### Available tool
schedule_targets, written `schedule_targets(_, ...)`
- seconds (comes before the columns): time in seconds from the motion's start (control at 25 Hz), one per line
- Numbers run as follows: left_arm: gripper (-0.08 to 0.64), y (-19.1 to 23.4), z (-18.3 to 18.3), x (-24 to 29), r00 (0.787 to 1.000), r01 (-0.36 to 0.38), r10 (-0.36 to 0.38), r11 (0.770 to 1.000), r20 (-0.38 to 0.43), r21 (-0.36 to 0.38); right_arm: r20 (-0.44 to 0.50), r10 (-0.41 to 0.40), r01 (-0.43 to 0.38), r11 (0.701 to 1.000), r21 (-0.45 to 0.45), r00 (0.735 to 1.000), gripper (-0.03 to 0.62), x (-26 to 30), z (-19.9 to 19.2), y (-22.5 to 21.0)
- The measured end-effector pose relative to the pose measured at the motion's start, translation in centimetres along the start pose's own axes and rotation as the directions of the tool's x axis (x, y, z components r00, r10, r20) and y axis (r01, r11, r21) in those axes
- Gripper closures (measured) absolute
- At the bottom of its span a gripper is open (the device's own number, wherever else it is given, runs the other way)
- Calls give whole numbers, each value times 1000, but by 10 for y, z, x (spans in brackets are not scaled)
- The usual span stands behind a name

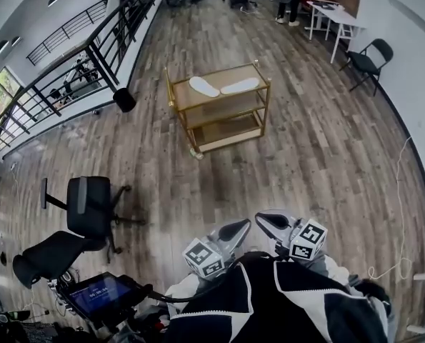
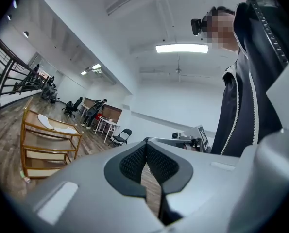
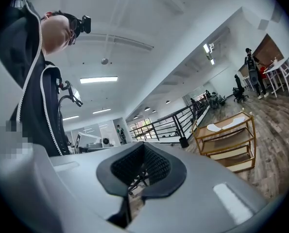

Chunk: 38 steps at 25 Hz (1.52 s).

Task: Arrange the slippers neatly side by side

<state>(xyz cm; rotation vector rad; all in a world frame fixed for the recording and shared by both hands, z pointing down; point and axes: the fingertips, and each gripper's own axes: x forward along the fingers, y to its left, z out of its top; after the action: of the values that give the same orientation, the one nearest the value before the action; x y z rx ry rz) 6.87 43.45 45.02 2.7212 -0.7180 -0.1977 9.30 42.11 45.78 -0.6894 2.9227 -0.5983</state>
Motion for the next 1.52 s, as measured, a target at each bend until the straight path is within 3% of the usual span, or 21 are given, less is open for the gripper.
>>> schedule_targets(0.2,543,40,13,35,999,-48,48,999,5,-6,-6,22,-22,1000,5,1000,588,12,16,-55)
schedule_targets(0.48,543,86,14,60,997,-72,71,997,-14,-20,-13,62,-62,997,39,998,588,40,24,-98)
schedule_targets(0.64,543,123,18,77,999,-38,37,998,-26,-46,-31,52,-51,998,37,998,588,64,27,-127)
schedule_targets(0.84,543,178,45,105,997,45,-47,999,-59,-26,-23,-2,3,999,37,1000,588,102,50,-169)
schedule_targets(1.08,543,291,85,115,992,95,-96,995,-84,-26,23,-82,81,996,34,996,588,189,84,-244)
schedule_targets(1.36,543,304,88,115,990,111,-108,993,-87,34,56,-120,121,992,-19,991,588,204,96,-252)
schedule_targets(1.52,543,350,101,124,990,117,-114,993,-79,33,45,-142,143,989,-29,989,588,232,109,-288)
